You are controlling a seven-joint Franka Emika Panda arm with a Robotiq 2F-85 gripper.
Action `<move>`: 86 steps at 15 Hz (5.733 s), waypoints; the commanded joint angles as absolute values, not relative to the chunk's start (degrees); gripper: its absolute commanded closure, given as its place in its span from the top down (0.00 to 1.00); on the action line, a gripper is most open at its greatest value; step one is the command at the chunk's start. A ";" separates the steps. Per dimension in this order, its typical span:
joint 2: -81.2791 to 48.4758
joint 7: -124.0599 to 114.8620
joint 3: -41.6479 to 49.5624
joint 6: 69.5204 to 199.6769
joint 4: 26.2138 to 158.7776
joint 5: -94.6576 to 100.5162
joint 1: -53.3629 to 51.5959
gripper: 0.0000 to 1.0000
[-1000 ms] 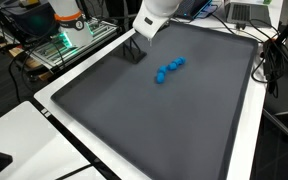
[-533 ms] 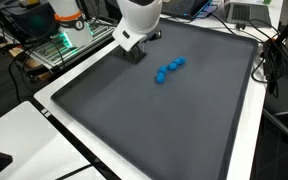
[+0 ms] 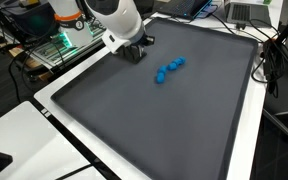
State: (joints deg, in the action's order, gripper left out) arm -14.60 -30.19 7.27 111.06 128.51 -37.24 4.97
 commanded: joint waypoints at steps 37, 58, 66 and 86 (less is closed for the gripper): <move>-8.63 -29.13 7.03 132.56 144.90 -52.57 5.09 0.01; -9.93 -29.78 7.11 133.71 145.13 -51.67 5.06 0.01; -8.05 -29.56 7.71 133.08 145.29 -50.60 5.49 0.71; -5.72 -30.92 9.23 131.97 145.72 -45.78 6.31 0.72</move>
